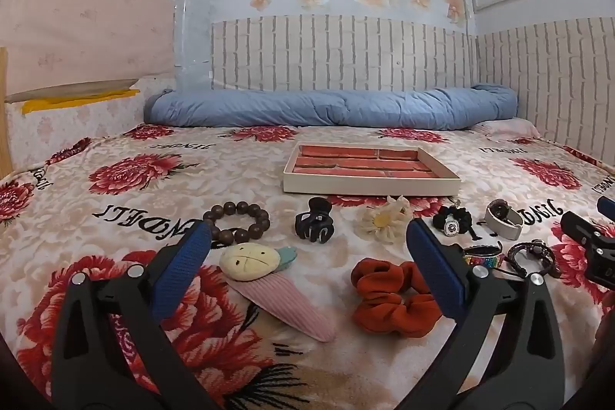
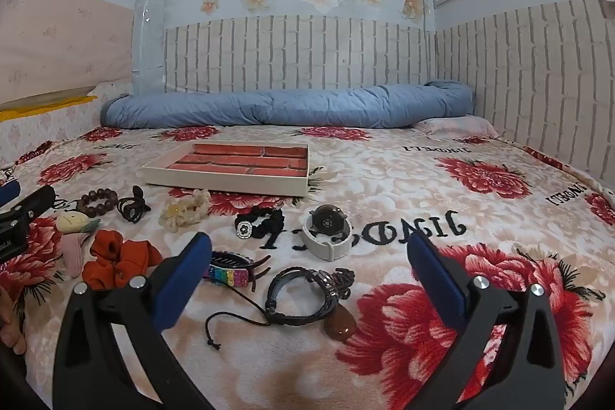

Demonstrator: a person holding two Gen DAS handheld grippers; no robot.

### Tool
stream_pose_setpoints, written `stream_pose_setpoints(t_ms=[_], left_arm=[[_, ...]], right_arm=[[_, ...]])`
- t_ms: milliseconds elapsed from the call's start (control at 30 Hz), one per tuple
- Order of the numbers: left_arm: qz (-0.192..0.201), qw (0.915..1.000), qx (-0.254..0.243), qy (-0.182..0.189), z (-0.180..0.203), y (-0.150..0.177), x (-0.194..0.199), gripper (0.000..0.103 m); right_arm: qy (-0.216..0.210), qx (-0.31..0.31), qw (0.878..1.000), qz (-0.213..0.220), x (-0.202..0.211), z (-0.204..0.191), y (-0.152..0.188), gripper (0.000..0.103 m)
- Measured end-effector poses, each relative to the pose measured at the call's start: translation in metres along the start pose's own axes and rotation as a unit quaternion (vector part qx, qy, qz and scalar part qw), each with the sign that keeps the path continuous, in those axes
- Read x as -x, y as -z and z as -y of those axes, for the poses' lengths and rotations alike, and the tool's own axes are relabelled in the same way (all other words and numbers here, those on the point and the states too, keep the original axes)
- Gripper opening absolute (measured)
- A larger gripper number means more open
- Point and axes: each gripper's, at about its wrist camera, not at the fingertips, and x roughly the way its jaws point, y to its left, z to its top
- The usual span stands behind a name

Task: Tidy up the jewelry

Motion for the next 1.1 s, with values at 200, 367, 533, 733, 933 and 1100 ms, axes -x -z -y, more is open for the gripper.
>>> stream_pose_setpoints(t_ms=[200, 367, 533, 733, 933, 1100], left_arm=[[0.000, 1.0000, -0.001, -0.003, -0.0016, -0.0001, 0.0003, 0.098], [-0.001, 1.0000, -0.005, -0.002, 0.0001, 0.0001, 0.0001, 0.098], [-0.001, 1.0000, -0.006, -0.001, -0.0002, 0.0000, -0.0005, 0.098], [-0.001, 1.0000, -0.007, -0.002, 0.0002, 0.0000, -0.0004, 0.098], [-0.001, 1.0000, -0.007, -0.001, 0.0001, 0.0000, -0.0005, 0.098], [-0.001, 1.0000, -0.007, -0.001, 0.0002, 0.0000, -0.0005, 0.098]], right_arm=[[0.000, 0.000, 1.000, -0.002, -0.0002, 0.0001, 0.0000, 0.099], [0.000, 0.001, 1.000, -0.002, -0.0001, 0.0001, 0.0001, 0.099], [0.000, 0.001, 1.000, -0.002, -0.0003, 0.0000, 0.0003, 0.099], [0.000, 0.001, 1.000, -0.002, -0.0006, -0.0001, 0.0006, 0.099], [0.000, 0.001, 1.000, -0.002, -0.0005, 0.0000, 0.0006, 0.099], [0.000, 0.001, 1.000, -0.002, -0.0006, 0.0000, 0.0005, 0.099]])
